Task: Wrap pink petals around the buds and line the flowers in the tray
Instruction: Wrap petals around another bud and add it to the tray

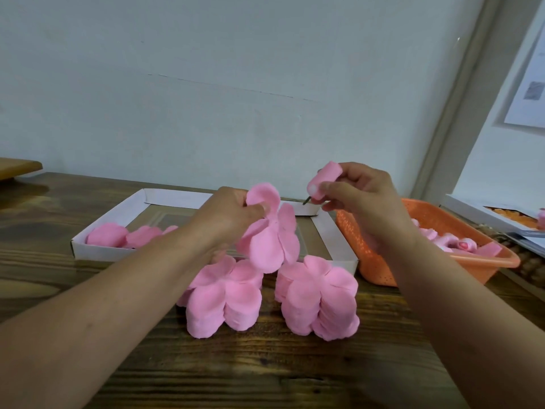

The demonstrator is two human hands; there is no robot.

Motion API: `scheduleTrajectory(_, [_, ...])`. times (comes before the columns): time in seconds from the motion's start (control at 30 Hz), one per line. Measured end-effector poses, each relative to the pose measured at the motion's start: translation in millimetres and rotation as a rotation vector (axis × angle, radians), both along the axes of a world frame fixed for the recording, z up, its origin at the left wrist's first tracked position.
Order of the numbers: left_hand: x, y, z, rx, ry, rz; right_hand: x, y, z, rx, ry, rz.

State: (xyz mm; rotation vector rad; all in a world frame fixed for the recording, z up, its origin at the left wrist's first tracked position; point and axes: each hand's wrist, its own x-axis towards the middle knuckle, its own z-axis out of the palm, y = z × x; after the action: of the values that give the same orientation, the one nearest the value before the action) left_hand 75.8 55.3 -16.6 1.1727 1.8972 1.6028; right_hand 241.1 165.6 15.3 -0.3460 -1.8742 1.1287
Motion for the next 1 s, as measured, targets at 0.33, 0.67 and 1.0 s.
scheduleTrajectory(0.33, [3,-5,3,-0.012,-0.085,0.008,-5,-14,-7,-0.065,0.018,0.088])
scheduleTrajectory(0.67, [6,-12,5,-0.036,-0.112,-0.093,-9,-27,-11,-0.022,-0.097,0.293])
scheduleTrajectory(1.0, [-17,-33,0,-0.113,-0.401,-0.276,-8,-20,-15,-0.257,0.06,0.225])
